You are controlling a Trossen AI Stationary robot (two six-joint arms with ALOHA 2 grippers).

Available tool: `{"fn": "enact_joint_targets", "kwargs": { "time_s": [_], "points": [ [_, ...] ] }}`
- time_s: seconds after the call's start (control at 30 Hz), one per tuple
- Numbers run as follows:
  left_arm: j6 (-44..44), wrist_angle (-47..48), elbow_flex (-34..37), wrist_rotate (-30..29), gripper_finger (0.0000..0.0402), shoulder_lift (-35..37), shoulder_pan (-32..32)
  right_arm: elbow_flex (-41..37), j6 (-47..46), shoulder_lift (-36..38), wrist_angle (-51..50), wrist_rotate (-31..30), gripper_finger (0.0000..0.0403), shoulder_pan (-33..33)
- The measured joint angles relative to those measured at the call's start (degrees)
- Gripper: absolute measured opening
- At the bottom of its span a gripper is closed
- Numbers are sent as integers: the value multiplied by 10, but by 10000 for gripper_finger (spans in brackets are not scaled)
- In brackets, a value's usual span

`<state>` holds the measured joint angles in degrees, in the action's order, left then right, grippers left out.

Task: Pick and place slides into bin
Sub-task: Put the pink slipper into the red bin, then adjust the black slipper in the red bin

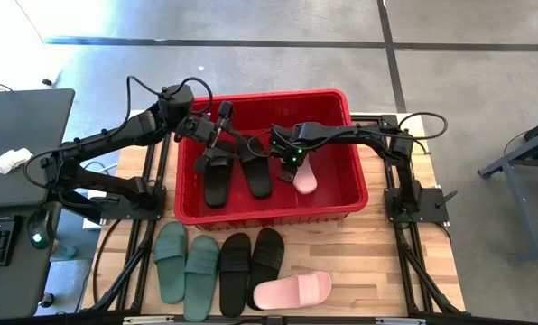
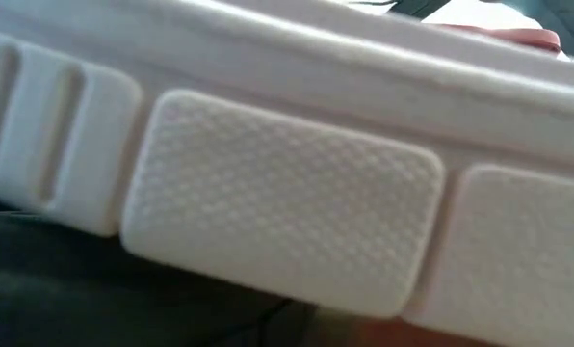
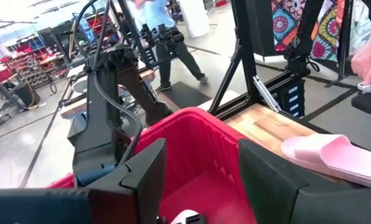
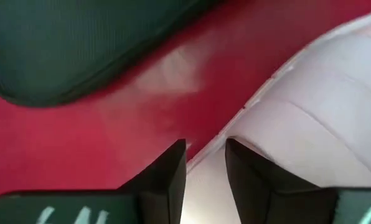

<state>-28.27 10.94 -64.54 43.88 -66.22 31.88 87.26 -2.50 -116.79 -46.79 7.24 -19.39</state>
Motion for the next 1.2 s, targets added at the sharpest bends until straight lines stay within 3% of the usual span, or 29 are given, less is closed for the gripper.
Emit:
{"fn": "enact_joint_targets", "kwargs": {
  "time_s": [0.23,0.43,0.83,1.0,1.07,1.2],
  "points": [
    [0,0,0,-6,182,0,0,0,0,0,34,6,99,-23],
    [0,0,0,-11,182,0,0,0,0,0,67,59,99,-33],
    [0,-1,0,-11,182,0,0,2,10,2,55,86,99,-31],
    [-2,31,0,-11,182,0,0,42,15,2,9,96,99,-30],
    [-19,70,0,-30,182,0,0,71,31,2,-19,96,99,-29],
    [-69,173,0,-151,182,0,0,113,85,3,-46,57,99,-18]
  ]
}}
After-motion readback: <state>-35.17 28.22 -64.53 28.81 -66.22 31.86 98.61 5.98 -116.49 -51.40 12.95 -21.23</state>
